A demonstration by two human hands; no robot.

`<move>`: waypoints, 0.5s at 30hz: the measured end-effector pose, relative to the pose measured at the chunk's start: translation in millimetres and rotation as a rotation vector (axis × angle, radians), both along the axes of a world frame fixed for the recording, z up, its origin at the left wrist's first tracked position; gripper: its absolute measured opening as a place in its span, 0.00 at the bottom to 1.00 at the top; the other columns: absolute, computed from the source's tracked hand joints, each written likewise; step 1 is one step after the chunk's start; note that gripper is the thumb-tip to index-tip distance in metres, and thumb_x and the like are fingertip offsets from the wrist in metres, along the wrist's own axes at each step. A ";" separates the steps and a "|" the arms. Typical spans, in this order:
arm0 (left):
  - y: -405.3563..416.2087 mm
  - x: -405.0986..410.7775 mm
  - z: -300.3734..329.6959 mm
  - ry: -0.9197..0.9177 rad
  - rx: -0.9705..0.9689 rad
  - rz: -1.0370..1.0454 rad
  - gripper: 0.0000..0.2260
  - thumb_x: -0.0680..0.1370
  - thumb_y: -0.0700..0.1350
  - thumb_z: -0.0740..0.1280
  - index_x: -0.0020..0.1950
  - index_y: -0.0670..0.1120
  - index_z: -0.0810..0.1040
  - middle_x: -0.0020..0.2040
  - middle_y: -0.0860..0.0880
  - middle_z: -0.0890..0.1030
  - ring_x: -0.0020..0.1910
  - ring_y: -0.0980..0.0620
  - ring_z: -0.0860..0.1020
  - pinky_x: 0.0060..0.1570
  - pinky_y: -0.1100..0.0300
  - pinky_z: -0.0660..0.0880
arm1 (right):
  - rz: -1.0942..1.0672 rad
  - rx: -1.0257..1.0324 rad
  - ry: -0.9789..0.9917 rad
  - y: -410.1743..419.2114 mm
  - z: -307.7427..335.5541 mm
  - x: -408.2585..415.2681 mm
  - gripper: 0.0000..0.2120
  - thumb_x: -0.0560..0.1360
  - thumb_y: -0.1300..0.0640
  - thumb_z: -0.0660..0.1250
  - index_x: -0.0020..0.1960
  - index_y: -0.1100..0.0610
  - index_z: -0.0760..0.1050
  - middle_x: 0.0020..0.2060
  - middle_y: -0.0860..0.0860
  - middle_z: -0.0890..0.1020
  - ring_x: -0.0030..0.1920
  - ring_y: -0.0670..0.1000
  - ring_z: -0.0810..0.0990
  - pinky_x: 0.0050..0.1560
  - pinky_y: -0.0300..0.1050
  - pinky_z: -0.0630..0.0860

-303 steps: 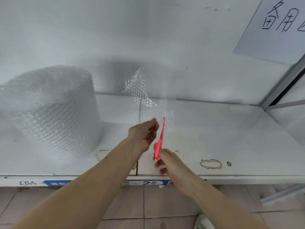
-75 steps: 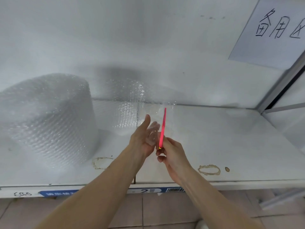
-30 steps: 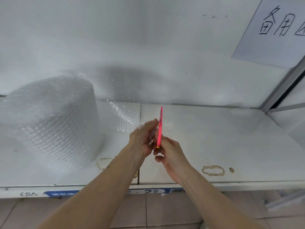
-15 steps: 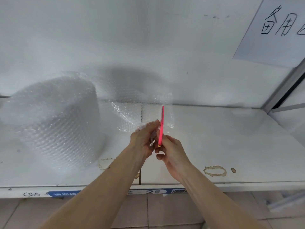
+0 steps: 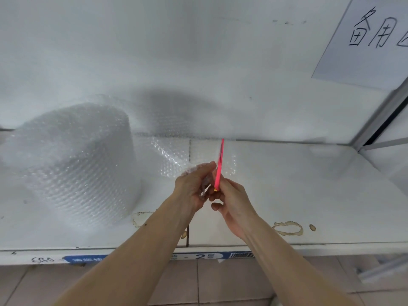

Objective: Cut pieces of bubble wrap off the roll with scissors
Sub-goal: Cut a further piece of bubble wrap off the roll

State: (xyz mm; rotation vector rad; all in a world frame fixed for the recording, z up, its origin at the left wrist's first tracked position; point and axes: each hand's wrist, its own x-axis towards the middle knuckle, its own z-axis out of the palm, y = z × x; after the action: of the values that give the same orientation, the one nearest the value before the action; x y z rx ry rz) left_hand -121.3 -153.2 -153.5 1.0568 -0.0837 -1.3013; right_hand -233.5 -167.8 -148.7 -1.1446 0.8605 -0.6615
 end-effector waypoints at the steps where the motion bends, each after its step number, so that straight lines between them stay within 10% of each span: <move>1: 0.2 -0.6 0.3 -0.002 -0.004 0.001 0.17 0.66 0.41 0.79 0.52 0.46 0.78 0.32 0.49 0.80 0.32 0.52 0.78 0.33 0.59 0.74 | -0.003 -0.001 0.001 -1.0 0.3 -0.6 0.15 0.78 0.48 0.67 0.42 0.59 0.80 0.33 0.50 0.78 0.33 0.48 0.73 0.33 0.41 0.66; 15: 1.4 -3.0 4.4 -0.019 0.041 0.024 0.17 0.67 0.41 0.78 0.54 0.47 0.81 0.36 0.49 0.81 0.38 0.54 0.80 0.46 0.57 0.76 | -0.036 0.014 -0.009 -7.1 1.2 -1.2 0.14 0.78 0.48 0.67 0.41 0.58 0.78 0.30 0.49 0.76 0.31 0.47 0.72 0.33 0.42 0.66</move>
State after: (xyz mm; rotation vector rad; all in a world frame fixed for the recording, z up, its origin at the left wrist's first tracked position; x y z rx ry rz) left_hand -124.3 -151.7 -149.1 1.1017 -0.0591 -1.2765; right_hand -234.8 -174.9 -147.5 -1.1151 0.8785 -0.6888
